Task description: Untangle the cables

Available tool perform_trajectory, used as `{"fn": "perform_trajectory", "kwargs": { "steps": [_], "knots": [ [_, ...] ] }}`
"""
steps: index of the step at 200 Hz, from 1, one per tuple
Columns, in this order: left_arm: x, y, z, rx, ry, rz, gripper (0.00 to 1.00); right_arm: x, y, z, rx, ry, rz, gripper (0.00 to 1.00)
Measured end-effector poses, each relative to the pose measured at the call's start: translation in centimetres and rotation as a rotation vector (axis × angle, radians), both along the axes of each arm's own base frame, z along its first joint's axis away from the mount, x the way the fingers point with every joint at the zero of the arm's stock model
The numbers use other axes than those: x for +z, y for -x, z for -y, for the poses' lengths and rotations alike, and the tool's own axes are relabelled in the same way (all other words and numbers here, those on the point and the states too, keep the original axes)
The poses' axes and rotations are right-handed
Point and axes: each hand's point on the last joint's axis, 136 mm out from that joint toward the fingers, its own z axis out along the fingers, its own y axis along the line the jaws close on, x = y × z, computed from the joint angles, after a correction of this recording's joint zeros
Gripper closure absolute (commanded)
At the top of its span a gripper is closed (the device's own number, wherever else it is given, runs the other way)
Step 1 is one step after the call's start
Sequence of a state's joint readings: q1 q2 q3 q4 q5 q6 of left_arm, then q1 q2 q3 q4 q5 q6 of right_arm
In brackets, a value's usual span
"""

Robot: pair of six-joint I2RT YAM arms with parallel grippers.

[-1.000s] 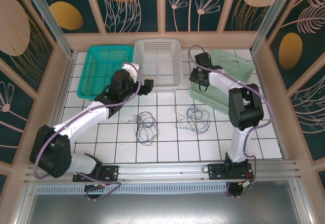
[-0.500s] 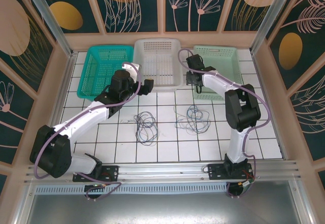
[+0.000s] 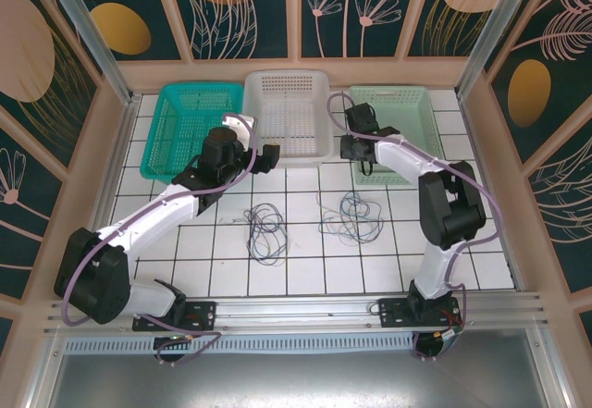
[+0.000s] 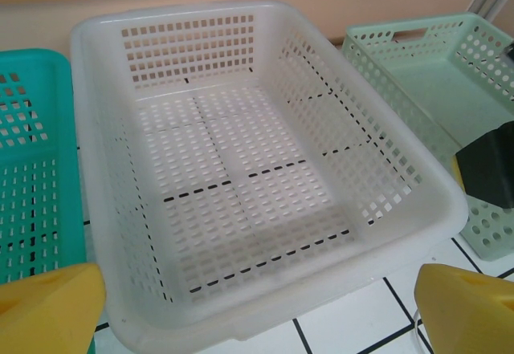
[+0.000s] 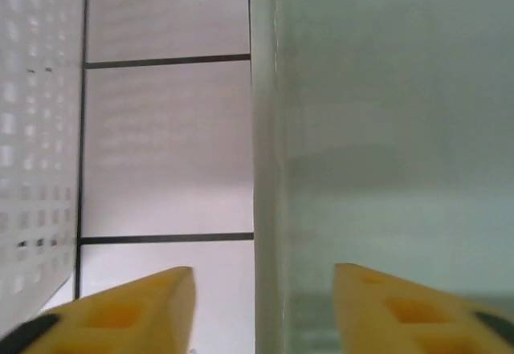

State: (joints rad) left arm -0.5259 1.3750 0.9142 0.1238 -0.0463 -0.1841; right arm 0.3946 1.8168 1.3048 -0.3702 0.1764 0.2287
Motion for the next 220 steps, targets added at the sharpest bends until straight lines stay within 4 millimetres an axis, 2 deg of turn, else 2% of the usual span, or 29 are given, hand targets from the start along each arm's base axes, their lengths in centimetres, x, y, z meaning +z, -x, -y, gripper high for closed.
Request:
{"fn": "perform_trajectory", "kwargs": {
  "steps": [36,54,71,91,120,140,161,198,220],
  "knots": [
    [-0.1,0.7,1.2,-0.079,0.013,-0.011,0.05,5.6,0.5,0.2,-0.010,-0.065,0.130,0.29],
    [-0.7,1.7,2.9,-0.183,0.009,-0.023,0.08,8.1,1.3,0.6,-0.019,-0.098,0.192,0.29],
    [-1.7,3.1,5.0,-0.301,0.002,-0.050,0.11,9.3,2.1,1.5,-0.045,-0.132,0.223,0.29],
    [-3.0,5.4,7.2,-0.434,-0.019,-0.085,0.13,9.4,2.7,3.1,-0.090,-0.170,0.232,0.29],
    [-5.2,9.6,9.8,-0.603,-0.046,-0.140,0.13,8.3,3.6,5.4,-0.158,-0.211,0.209,0.29],
    [-6.9,12.2,11.3,-0.692,-0.066,-0.188,0.14,8.1,3.9,6.2,-0.186,-0.249,0.207,0.29],
    [-9.0,14.0,12.9,-0.763,-0.090,-0.235,0.19,8.3,4.1,6.7,-0.206,-0.287,0.216,0.29],
    [-13.6,14.5,15.2,-0.820,-0.145,-0.347,0.26,9.4,4.2,6.8,-0.209,-0.311,0.245,0.29],
    [-15.2,14.3,15.8,-0.823,-0.162,-0.384,0.28,10.0,4.6,7.1,-0.212,-0.316,0.260,0.28]
  ]
}}
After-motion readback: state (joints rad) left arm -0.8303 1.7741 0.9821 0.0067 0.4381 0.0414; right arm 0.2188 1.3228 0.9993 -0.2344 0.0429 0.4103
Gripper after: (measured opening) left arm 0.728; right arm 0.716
